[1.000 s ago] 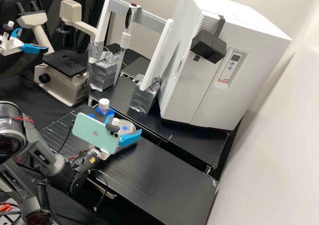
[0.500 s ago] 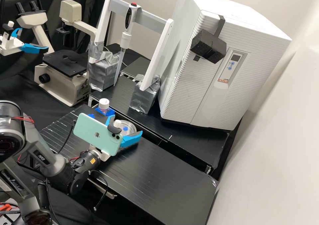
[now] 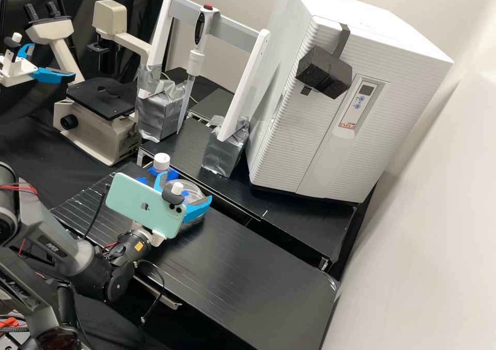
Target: Close the lid
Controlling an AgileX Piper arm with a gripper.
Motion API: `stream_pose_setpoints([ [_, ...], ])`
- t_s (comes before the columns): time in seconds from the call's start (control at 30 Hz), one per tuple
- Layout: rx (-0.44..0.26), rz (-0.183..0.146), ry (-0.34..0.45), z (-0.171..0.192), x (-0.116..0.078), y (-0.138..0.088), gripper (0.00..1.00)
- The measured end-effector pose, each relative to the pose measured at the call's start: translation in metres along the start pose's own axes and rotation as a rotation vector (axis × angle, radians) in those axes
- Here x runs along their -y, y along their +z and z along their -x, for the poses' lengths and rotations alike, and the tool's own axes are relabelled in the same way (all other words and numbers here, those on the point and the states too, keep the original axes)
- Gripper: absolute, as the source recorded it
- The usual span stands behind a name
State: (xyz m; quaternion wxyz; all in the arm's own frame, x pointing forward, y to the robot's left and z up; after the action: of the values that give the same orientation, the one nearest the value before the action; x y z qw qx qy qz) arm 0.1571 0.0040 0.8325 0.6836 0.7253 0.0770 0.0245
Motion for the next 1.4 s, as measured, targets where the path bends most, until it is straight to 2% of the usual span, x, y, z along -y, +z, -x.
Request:
stream_pose_setpoints([
  [0.13,0.008,0.006,-0.019,-0.0018,0.0026,0.0027,0.00],
  [0.63,0.025,0.015,0.015,-0.0019,-0.0006,0.0054,0.00],
  [0.93,0.027,0.045,0.053,0.0025,-0.0065,0.0024,0.00],
  [1.4,0.022,0.057,0.032,0.0030,-0.0050,0.0023,0.00],
])
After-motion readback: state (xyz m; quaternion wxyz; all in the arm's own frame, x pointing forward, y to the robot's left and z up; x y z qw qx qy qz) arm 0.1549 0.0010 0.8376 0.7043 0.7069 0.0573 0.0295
